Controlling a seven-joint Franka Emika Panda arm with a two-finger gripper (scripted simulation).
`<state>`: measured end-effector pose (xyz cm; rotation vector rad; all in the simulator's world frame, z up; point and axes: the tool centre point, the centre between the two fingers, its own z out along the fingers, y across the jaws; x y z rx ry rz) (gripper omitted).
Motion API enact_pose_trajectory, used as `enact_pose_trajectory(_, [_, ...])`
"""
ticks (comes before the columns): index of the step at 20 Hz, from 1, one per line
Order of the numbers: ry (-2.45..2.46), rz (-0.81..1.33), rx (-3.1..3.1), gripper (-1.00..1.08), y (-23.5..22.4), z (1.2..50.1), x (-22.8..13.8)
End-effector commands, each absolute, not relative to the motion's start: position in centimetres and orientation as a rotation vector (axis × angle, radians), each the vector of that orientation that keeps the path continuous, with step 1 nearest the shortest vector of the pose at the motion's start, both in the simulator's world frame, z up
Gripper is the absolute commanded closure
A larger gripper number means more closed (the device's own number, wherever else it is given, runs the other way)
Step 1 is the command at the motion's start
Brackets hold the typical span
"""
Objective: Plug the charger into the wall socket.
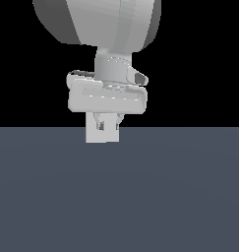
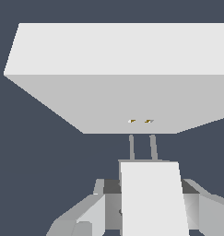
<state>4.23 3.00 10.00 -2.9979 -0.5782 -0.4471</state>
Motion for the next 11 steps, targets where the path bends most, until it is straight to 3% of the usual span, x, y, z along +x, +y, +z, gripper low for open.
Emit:
enact_pose_trajectory(1, [-0.579,-0.447,-2.998,1.08,3.4,10.0,5.1])
enact_pose_trajectory(11, [-0.580,-0.447,-2.998,1.08,4.0,10.0,6.6])
